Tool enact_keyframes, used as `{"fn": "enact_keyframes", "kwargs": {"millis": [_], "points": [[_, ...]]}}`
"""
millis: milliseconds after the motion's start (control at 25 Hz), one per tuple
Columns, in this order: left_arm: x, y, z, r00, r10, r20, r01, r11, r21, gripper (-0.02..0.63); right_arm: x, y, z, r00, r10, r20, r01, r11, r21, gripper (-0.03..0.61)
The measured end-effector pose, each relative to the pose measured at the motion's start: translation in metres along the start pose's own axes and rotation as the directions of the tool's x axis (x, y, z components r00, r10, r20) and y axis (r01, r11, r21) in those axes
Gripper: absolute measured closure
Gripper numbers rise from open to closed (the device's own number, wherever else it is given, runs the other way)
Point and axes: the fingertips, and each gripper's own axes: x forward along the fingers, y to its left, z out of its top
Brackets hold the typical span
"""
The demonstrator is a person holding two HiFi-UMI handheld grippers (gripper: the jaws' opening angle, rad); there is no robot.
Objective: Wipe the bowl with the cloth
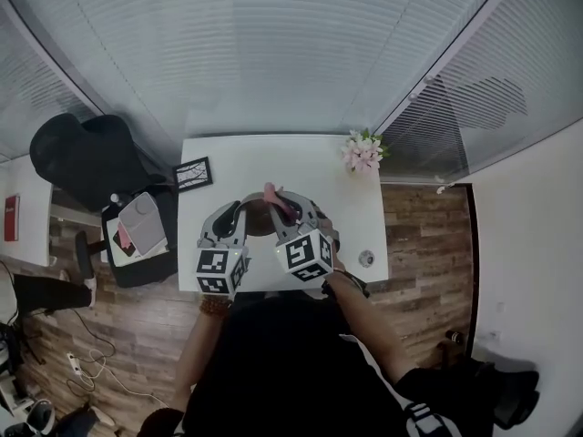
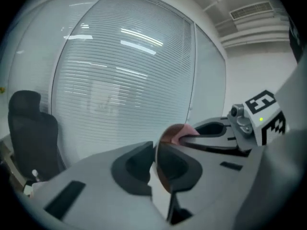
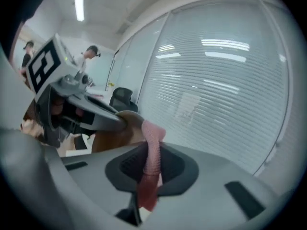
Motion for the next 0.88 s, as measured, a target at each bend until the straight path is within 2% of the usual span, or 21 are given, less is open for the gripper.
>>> {"fn": "enact_keyframes", "kwargs": {"millis": [40, 80, 120, 200, 240, 280, 360, 400, 440, 480, 560, 600, 640, 720, 800, 880], "points": [[-0.002, 0.001, -0.001, 1.0, -0.003, 0.009, 0.003, 1.0, -0.027, 0.58, -0.001, -0.001, -0.001, 1.0, 0.016, -0.004, -0.015, 0.997, 0.07, 0.545], [-0.002, 0.001, -0.007, 1.0, -0.016, -0.003, 0.016, 0.999, -0.051, 0.578, -0.002, 0.0, -0.003, 0.999, 0.029, -0.019, -0.027, 0.995, 0.1, 0.546], [0.0, -0.001, -0.016, 0.998, -0.045, -0.039, 0.042, 0.997, -0.07, 0.578, -0.001, 0.001, -0.006, 0.998, 0.034, -0.045, -0.031, 0.997, 0.069, 0.549], [0.005, -0.007, -0.039, 0.981, -0.12, -0.151, 0.112, 0.992, -0.063, 0.574, 0.002, 0.006, -0.013, 0.995, 0.019, -0.099, -0.033, 0.989, -0.144, 0.551], [0.007, -0.009, -0.048, 0.968, -0.139, -0.208, 0.14, 0.99, -0.012, 0.567, 0.004, 0.011, -0.014, 0.994, 0.012, -0.11, -0.042, 0.961, -0.274, 0.551], [0.008, -0.012, -0.054, 0.957, -0.139, -0.256, 0.163, 0.984, 0.075, 0.559, 0.005, 0.016, -0.014, 0.994, 0.009, -0.111, -0.053, 0.916, -0.398, 0.551], [0.009, -0.017, -0.055, 0.949, -0.096, -0.3, 0.181, 0.945, 0.273, 0.531, 0.006, 0.027, -0.009, 0.994, 0.021, -0.104, -0.078, 0.808, -0.584, 0.551], [0.01, -0.018, -0.051, 0.952, -0.065, -0.298, 0.171, 0.923, 0.345, 0.534, 0.006, 0.032, -0.005, 0.994, 0.033, -0.1, -0.089, 0.767, -0.635, 0.552], [0.011, -0.017, -0.047, 0.956, -0.038, -0.291, 0.154, 0.909, 0.387, 0.553, 0.006, 0.035, -0.001, 0.995, 0.042, -0.094, -0.093, 0.743, -0.663, 0.552], [0.011, -0.014, -0.042, 0.959, -0.02, -0.283, 0.136, 0.908, 0.396, 0.568, 0.005, 0.036, 0.003, 0.996, 0.043, -0.083, -0.088, 0.736, -0.672, 0.551], [0.009, -0.009, -0.029, 0.967, 0.005, -0.256, 0.095, 0.921, 0.377, 0.598, 0.005, 0.035, 0.012, 0.999, 0.014, -0.045, -0.04, 0.751, -0.659, 0.54], [0.007, -0.007, -0.023, 0.971, 0.025, -0.238, 0.071, 0.92, 0.386, 0.6, 0.005, 0.033, 0.017, 1.0, -0.014, -0.025, -0.005, 0.764, -0.645, 0.534], [0.005, -0.005, -0.017, 0.975, 0.046, -0.218, 0.047, 0.914, 0.402, 0.601, 0.006, 0.03, 0.021, 0.999, -0.041, -0.011, 0.025, 0.783, -0.622, 0.531], [0.002, -0.004, -0.006, 0.983, 0.074, -0.167, 0.0, 0.914, 0.405, 0.601, 0.007, 0.025, 0.027, 0.998, -0.063, -0.007, 0.05, 0.844, -0.535, 0.534], [-0.006, -0.001, 0.003, 0.99, 0.095, -0.1, -0.053, 0.93, 0.365, 0.6, 0.007, 0.022, 0.032, 0.998, -0.059, -0.014, 0.048, 0.903, -0.427, 0.541], [-0.013, 0.003, 0.015, 0.994, 0.109, -0.029, -0.096, 0.955, 0.279, 0.592, 0.004, 0.019, 0.037, 0.997, -0.076, 0.006, 0.073, 0.932, -0.355, 0.545]]}}
